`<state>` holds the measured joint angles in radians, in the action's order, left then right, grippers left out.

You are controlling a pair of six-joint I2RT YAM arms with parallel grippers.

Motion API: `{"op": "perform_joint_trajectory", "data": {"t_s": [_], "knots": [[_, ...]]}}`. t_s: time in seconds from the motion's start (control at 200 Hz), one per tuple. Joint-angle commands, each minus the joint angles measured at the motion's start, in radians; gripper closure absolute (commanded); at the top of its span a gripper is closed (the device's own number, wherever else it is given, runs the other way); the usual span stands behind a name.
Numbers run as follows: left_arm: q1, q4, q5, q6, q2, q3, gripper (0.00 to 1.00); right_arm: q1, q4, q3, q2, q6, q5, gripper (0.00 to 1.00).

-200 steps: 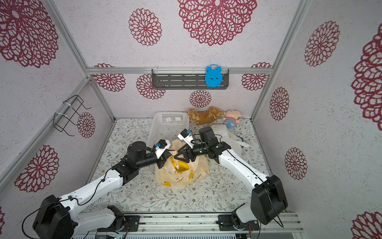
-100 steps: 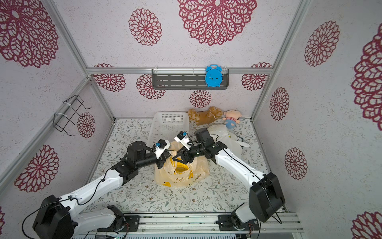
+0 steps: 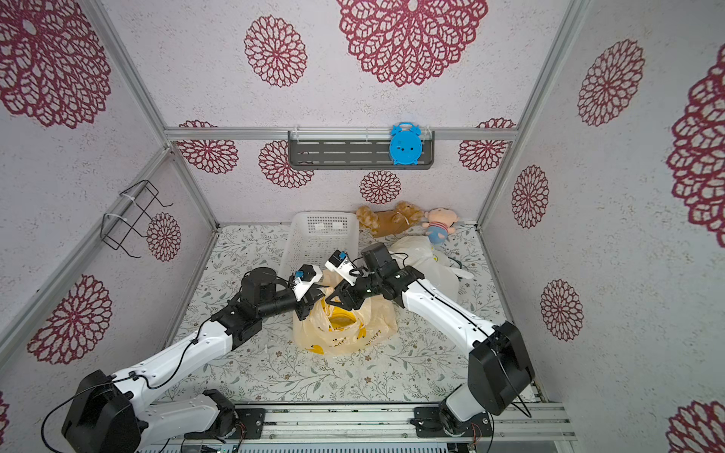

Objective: Place the banana into a plastic bag & tie a knot
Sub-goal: Cross the plastic bag at the center of the board.

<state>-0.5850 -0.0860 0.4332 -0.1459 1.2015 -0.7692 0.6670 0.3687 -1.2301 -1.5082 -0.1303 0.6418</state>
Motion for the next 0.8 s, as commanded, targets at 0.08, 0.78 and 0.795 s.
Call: {"op": "perform_joint_trajectory", "data": {"t_s": [0.08,0.78,0.795], "knots": [[0.001,0.004,0.016,0.002,-0.025,-0.016,1.0,0.014,0.036,-0.035,-0.012,-0.029,-0.062,0.61],[0.066,-0.017,-0.043,0.125,-0.109,0.034,0.36,0.032,-0.032,-0.008,0.029,-0.049,-0.147,1.0],[0.074,-0.026,-0.049,0.137,-0.12,0.042,0.34,0.032,-0.036,-0.005,0.031,-0.049,-0.148,1.0]]}}
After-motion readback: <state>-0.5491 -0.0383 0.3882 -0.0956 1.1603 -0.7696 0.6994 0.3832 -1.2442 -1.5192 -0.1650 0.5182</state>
